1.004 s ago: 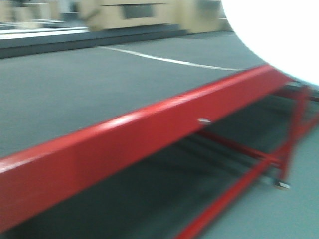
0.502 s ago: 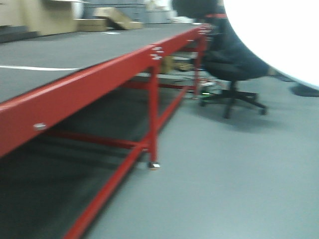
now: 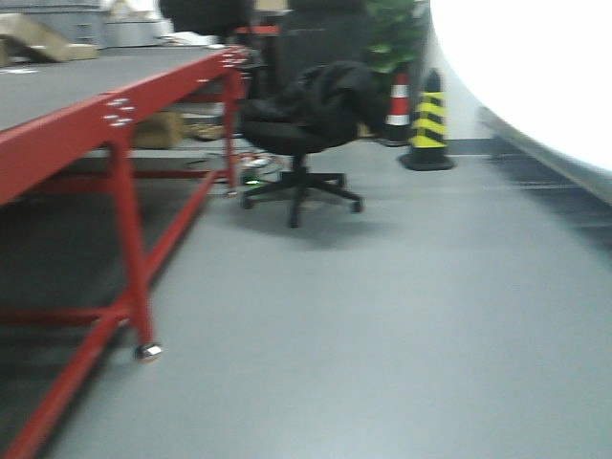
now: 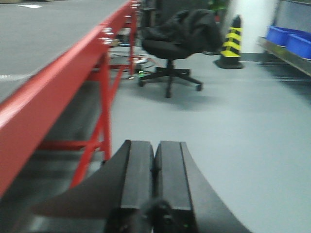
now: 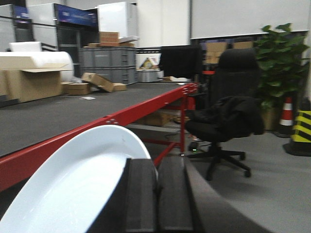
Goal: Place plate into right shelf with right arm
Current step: 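Drive the base to the blue-bin shelf holding the plate in the right gripper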
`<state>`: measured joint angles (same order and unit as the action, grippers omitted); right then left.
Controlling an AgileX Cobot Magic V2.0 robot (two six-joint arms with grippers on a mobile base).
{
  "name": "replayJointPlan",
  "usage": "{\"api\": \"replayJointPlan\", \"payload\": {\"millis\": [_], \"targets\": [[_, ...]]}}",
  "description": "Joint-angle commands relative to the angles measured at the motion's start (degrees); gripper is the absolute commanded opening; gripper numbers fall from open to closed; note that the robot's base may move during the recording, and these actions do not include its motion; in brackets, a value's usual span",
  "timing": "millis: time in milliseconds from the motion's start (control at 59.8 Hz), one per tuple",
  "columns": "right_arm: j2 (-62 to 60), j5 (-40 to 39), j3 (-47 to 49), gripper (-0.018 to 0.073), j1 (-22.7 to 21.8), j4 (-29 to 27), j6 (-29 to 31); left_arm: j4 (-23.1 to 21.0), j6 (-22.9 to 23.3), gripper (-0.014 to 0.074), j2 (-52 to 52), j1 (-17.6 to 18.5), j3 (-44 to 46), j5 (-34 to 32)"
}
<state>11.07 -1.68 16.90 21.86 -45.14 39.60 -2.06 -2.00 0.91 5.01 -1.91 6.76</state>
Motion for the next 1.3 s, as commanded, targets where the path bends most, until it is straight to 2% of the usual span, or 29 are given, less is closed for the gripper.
{"api": "replayJointPlan", "payload": {"millis": [0,1288], "targets": [[0.62,-4.36,1.95,0.0055,-0.26,-0.42,0.12,-0.33,0.19,-0.0047,0.37,0.27,-0.46,-4.99],[0.62,-4.36,1.95,0.0055,-0.26,-0.42,0.12,-0.33,0.19,-0.0047,0.37,0.27,-0.46,-4.99]]}}
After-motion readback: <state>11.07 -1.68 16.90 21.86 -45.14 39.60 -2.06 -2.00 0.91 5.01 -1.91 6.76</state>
